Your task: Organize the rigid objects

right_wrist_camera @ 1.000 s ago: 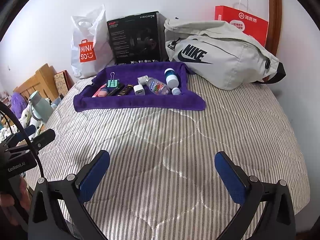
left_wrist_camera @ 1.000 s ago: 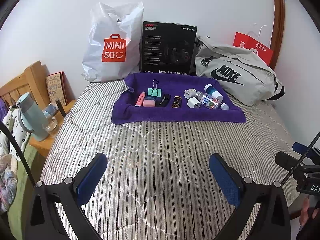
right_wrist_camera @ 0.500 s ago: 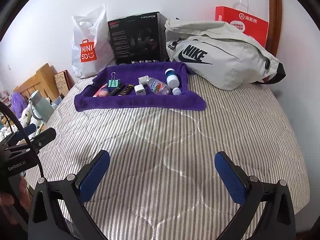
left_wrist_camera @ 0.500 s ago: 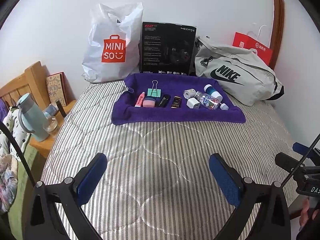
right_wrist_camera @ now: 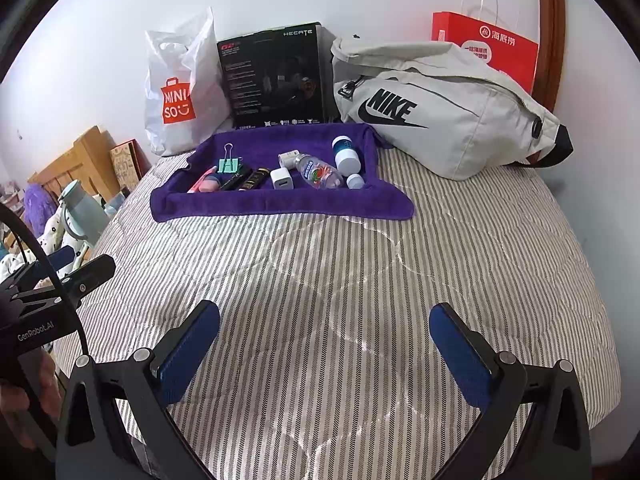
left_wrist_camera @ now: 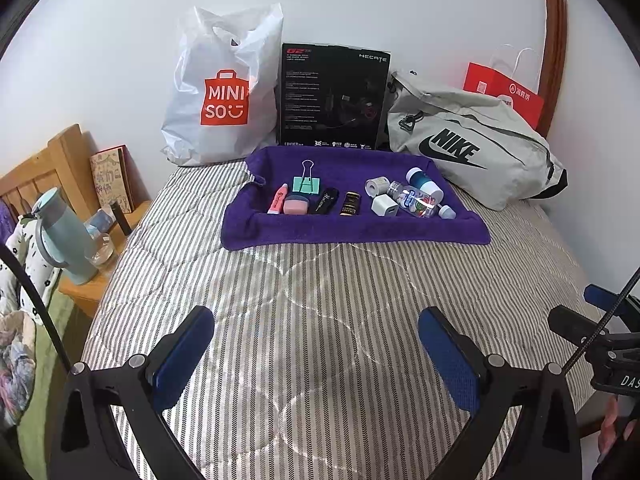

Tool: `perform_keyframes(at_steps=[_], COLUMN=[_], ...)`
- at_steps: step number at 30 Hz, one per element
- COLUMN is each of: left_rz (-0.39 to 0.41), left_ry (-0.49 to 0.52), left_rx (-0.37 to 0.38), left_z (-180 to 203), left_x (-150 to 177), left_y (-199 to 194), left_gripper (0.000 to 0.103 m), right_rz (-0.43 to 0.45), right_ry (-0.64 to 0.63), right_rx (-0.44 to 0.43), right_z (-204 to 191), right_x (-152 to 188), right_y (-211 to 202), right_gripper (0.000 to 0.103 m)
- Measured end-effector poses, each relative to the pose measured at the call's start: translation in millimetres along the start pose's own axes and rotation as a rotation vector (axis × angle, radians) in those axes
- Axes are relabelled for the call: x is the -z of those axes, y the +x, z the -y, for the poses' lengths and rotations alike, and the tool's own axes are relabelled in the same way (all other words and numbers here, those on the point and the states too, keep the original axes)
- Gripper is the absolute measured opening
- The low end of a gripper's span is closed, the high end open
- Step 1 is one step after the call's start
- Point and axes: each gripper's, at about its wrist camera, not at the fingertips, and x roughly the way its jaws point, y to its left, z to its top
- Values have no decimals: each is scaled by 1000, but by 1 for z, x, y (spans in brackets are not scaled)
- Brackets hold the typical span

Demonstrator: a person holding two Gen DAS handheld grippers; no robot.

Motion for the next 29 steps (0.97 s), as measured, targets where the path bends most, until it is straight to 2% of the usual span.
perform_keyframes(at_steps=[29], left_rz=[-5], left_ry=[18], left_rx=[3], left_z=[6], left_x=[-1], left_y=[4], left_gripper=[103], right_rz=[2], right_ry=[-3], right_rx=[-2], right_z=[0], right_x=[-1], right_y=[1], right_gripper=[103])
